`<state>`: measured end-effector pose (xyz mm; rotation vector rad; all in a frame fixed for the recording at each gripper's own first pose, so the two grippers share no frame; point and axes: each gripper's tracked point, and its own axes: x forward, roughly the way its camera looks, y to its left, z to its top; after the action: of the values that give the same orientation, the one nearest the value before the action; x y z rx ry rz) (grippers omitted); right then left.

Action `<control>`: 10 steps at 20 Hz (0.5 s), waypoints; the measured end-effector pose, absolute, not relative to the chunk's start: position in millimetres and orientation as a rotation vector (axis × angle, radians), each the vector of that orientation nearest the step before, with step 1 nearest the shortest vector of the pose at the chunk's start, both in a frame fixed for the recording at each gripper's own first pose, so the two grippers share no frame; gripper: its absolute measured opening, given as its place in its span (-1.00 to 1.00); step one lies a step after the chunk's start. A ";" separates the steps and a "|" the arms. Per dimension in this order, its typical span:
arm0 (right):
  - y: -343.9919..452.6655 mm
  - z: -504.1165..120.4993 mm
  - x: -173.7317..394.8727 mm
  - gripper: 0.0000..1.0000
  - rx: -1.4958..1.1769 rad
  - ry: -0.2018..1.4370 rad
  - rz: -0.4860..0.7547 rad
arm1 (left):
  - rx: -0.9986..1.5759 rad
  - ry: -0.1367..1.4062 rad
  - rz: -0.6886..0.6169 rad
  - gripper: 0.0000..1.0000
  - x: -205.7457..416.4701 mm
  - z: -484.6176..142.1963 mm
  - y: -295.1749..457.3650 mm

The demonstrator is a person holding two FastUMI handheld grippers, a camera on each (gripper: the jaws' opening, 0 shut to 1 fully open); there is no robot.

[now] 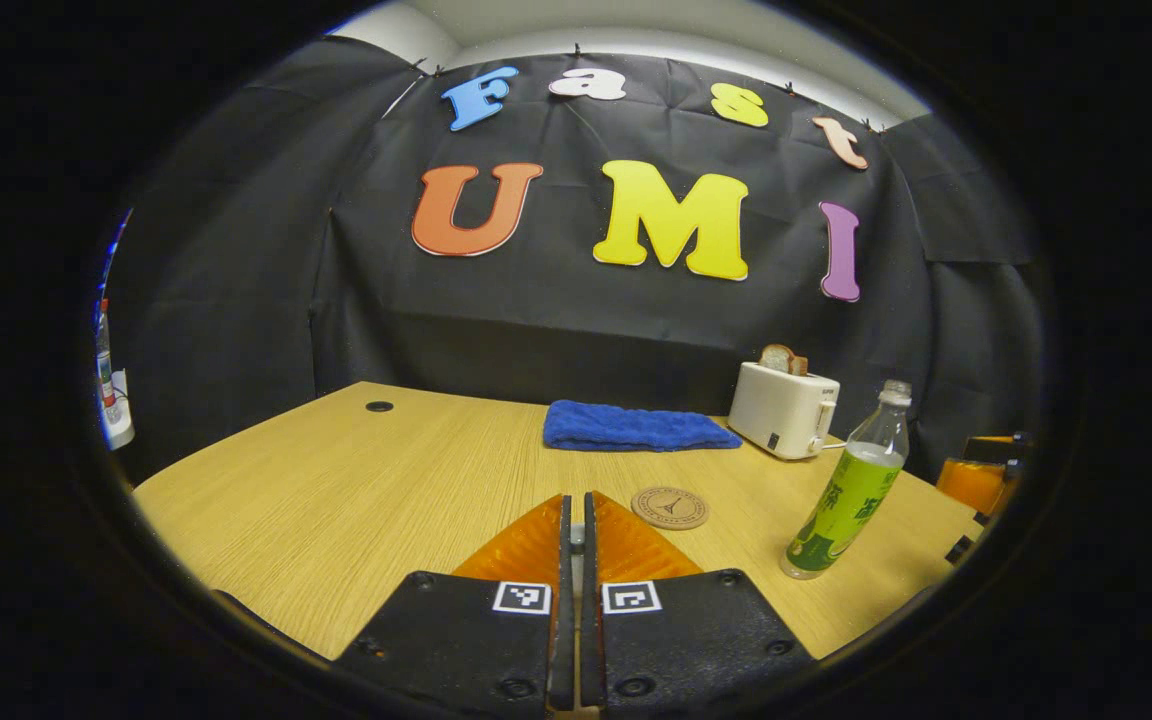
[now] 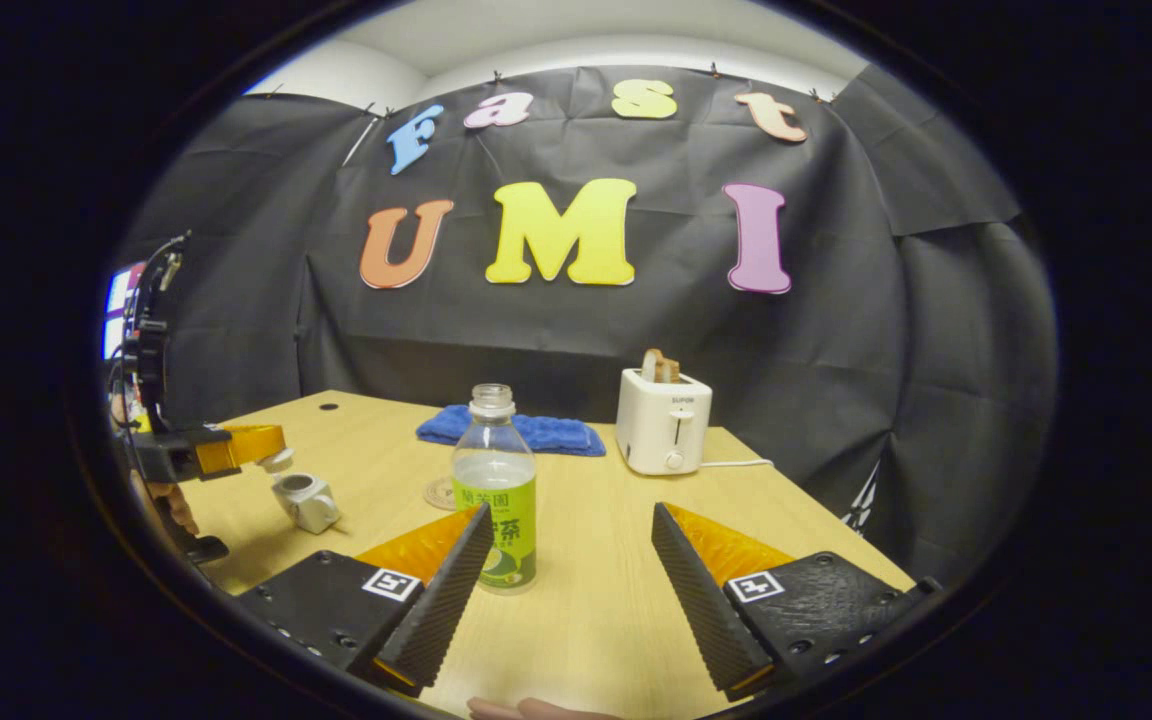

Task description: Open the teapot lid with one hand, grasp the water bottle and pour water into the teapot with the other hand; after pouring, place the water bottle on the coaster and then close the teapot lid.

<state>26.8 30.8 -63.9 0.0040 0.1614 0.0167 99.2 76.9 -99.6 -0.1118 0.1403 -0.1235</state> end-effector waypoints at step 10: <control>78.0 -84.9 36.4 0.91 0.011 0.146 0.113 | -0.065 0.104 -0.178 -0.90 26.1 -44.3 74.7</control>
<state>36.4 78.0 -84.9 0.0106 0.1463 0.1127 26.1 74.7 -44.3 -0.0647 0.1043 -0.1783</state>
